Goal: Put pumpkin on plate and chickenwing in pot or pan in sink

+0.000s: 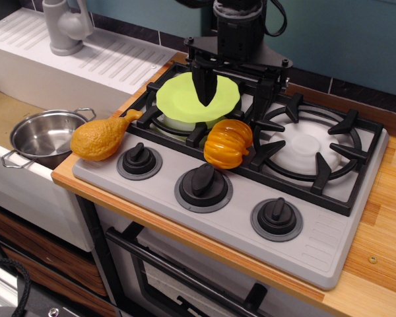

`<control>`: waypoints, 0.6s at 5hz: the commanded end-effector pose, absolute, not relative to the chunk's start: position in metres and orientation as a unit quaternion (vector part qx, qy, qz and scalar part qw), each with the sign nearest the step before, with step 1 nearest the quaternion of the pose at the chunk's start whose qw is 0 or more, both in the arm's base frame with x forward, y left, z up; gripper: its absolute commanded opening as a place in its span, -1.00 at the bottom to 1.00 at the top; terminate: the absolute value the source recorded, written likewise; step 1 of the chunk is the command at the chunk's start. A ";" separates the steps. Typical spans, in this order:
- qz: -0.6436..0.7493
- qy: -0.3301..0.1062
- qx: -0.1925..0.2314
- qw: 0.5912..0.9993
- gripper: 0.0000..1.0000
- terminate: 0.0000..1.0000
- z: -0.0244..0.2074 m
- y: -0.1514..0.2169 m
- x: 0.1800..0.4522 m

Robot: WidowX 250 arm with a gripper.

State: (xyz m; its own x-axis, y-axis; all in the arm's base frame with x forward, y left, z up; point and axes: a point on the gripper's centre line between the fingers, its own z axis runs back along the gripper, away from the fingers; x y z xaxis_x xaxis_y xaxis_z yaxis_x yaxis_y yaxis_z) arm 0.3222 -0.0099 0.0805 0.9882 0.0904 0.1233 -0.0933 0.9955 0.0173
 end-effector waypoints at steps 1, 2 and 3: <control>0.046 -0.061 0.011 0.997 1.00 -1.00 0.081 -0.010 0.322; 0.047 -0.076 -0.010 0.996 1.00 -1.00 0.063 -0.006 0.322; 0.049 -0.079 -0.015 0.996 1.00 -1.00 0.057 -0.004 0.321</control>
State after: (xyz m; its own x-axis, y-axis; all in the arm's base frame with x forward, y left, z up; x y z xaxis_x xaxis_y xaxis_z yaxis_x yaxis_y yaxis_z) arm 0.3173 -0.0047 0.0494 0.9869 0.0952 0.1306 -0.0916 0.9952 -0.0334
